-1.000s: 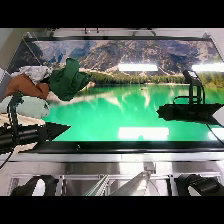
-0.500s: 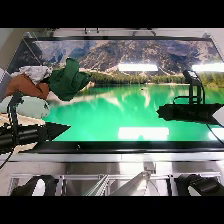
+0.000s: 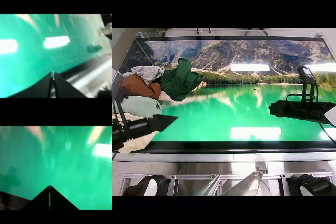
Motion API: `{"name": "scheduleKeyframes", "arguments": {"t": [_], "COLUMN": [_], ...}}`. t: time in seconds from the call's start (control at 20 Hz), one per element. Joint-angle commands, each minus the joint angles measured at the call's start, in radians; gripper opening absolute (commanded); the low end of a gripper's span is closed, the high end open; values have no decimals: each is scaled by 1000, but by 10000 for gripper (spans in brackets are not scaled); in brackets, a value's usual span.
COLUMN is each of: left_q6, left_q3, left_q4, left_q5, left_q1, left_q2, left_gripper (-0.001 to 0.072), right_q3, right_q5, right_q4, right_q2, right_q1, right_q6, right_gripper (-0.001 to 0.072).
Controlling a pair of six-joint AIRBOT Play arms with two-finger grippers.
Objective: Fold the shirts.
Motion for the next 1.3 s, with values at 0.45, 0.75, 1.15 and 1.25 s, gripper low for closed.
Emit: {"name": "scheduleKeyframes", "arguments": {"t": [0.45,0.75,1.15,1.25], "left_q6": [31,27,-9,-45], "left_q3": [703,990,1310,1419], "left_q4": [268,268,267,235], "left_q5": [234,233,41,-100], "left_q1": [26,-92,-211,-222], "left_q2": [-793,-1209,-1433,-1432], "left_gripper": [720,720,2,1], "right_q3": [0,0,0,0], "right_q5": [-139,-181,-209,-209], "right_q4": [-1,-1,-4,-4], "right_q2": [-73,-95,-95,-95], "right_q1": [-7,-7,-7,-7], "right_q6": [42,42,42,42], "right_gripper": [442,441,440,433]}}
